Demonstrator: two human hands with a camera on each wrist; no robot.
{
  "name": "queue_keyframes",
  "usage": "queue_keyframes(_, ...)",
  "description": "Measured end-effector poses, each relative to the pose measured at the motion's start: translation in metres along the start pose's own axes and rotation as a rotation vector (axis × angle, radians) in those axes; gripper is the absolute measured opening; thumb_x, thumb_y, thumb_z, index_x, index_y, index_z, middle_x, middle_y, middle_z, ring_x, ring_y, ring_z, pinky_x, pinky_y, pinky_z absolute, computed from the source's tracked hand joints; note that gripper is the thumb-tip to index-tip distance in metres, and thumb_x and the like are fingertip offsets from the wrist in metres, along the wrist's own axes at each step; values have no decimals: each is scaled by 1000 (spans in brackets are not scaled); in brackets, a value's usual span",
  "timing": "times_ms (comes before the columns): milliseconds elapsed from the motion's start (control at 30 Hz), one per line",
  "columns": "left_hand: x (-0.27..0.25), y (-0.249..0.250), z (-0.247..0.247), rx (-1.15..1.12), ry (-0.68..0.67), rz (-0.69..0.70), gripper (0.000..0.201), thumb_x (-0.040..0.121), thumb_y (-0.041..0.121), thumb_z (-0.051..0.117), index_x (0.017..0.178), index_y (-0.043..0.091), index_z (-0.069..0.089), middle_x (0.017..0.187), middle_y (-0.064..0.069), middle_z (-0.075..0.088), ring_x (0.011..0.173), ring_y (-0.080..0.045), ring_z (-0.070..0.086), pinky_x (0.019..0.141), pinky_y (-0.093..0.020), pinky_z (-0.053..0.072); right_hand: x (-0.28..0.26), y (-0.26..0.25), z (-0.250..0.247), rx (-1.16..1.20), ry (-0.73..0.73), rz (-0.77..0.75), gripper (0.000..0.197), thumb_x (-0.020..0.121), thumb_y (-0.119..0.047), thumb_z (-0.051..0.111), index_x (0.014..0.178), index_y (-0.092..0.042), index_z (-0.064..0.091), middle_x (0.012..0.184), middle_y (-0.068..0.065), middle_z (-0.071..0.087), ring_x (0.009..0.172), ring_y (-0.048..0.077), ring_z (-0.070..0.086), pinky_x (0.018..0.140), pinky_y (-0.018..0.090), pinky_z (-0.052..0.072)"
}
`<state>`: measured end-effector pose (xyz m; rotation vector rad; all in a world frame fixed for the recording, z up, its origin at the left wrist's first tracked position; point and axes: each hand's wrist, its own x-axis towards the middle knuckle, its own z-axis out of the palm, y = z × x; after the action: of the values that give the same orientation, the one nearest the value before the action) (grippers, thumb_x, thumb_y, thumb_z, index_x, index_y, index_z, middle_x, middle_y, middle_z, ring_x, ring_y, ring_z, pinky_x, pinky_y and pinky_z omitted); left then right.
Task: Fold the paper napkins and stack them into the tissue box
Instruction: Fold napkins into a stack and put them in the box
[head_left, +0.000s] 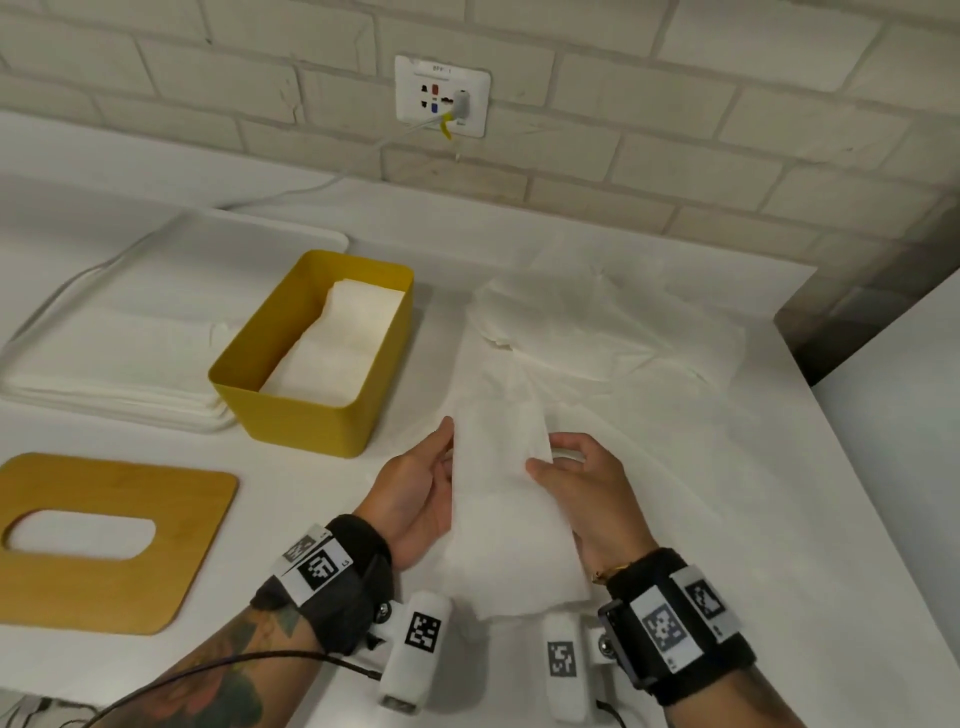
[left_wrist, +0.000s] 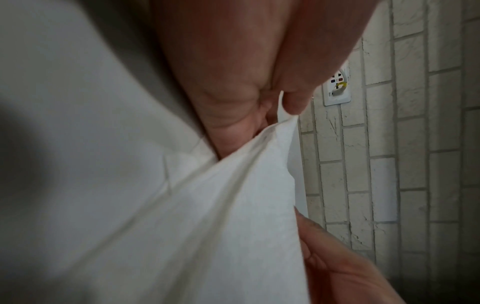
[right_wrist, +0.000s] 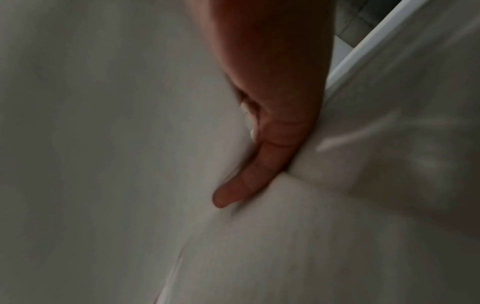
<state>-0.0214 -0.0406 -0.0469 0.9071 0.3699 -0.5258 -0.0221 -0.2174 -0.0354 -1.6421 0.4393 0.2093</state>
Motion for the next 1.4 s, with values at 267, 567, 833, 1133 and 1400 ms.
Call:
queue_keyframes(267, 3, -6, -1, 138, -49, 35, 34, 104, 13, 51, 132, -2, 61, 124, -22, 71, 114, -36, 70, 96, -43, 58, -4, 7, 5, 14, -43, 1, 40, 85, -10, 79, 118, -18, 59, 95, 2, 79, 89, 20, 76, 89, 46, 60)
queue_keyframes(567, 9, -9, -3, 91, -15, 56, 31, 105, 19, 51, 130, 6, 65, 124, -16, 73, 113, -29, 71, 90, -39, 61, -10, -11, -77, -514, 1, -132, 24, 85, -26, 80, 104, -24, 66, 89, 2, 73, 82, 17, 70, 73, 25, 56)
queue_keyframes(833, 7, -10, -1, 65, 7, 42, 31, 103, 18, 53, 128, 5, 66, 122, -16, 73, 110, -28, 72, 88, -38, 60, 47, -40, -111, -1002, 46, -103, 63, 83, -47, 76, 136, -22, 53, 138, -2, 54, 129, 20, 48, 109, 40, 42)
queue_keyframes(1133, 4, -8, 0, 13, 16, 33, 30, 104, 15, 51, 127, 3, 65, 120, -18, 73, 105, -28, 74, 83, -37, 62, 55, -28, -103, -1119, 79, -205, 9, 93, -23, 63, 87, -24, 70, 108, -5, 60, 109, 21, 57, 96, 37, 48)
queue_keyframes(1400, 2, -6, 2, 22, 15, 24, 29, 104, 16, 50, 126, 4, 65, 119, -17, 74, 102, -28, 75, 79, -35, 64, 48, -28, -99, -1177, 60, -250, 20, 96, -10, 49, 82, -20, 59, 112, -2, 55, 111, 21, 51, 97, 41, 42)
